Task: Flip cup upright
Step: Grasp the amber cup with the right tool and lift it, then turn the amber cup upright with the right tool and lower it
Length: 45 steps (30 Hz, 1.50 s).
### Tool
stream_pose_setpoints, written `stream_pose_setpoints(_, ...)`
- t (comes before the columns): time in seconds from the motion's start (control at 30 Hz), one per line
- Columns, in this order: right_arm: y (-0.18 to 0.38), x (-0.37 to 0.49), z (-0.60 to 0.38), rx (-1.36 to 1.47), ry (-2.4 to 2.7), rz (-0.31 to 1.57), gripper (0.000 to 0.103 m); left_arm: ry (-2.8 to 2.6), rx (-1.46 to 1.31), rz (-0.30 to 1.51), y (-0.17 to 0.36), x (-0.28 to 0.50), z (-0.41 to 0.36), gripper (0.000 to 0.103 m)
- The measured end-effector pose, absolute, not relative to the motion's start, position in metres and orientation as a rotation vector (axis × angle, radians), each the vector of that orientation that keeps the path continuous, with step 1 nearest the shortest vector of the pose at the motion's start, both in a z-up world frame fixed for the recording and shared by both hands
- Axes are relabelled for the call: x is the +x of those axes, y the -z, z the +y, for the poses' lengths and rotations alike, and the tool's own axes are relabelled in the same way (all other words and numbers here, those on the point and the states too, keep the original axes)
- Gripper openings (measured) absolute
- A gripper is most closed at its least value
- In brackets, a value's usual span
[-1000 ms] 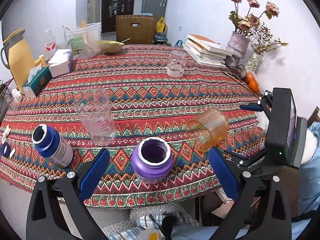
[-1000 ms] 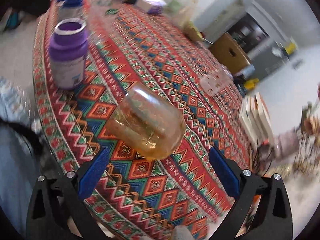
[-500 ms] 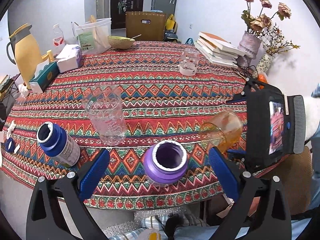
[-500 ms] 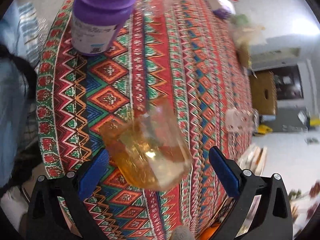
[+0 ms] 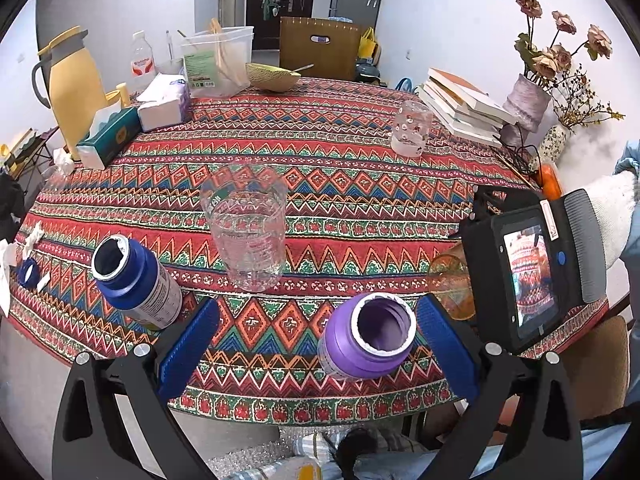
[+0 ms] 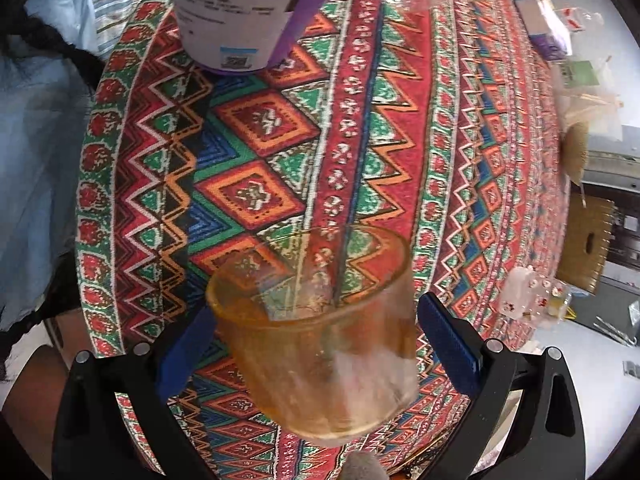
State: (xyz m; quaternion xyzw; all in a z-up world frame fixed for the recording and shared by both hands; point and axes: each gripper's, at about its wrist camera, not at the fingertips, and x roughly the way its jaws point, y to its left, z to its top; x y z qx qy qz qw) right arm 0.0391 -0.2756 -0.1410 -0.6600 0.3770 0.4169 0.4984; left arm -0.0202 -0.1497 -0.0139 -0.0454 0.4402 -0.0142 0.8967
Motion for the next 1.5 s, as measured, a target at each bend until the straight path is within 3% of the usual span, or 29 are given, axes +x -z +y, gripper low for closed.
stream_pose_setpoints(0.27, 0.144, 0.036, -0.261, -1.641, -1.008, 0.9, 0.088, 0.043, -0.097, 0.911, 0.012, -0.018, -0.153, 0.096)
stream_pose_setpoints(0.33, 0.142, 0.035, -0.259, -1.659, -0.998, 0.886, 0.077, 0.041, -0.103, 0.912, 0.011, -0.019, -0.151, 0.096)
stream_pose_setpoints(1.5, 0.082, 0.017, -0.334, -1.224, -0.788, 0.738, 0.074, 0.106, -0.13, 0.896, 0.004, -0.03, -0.158, 0.096)
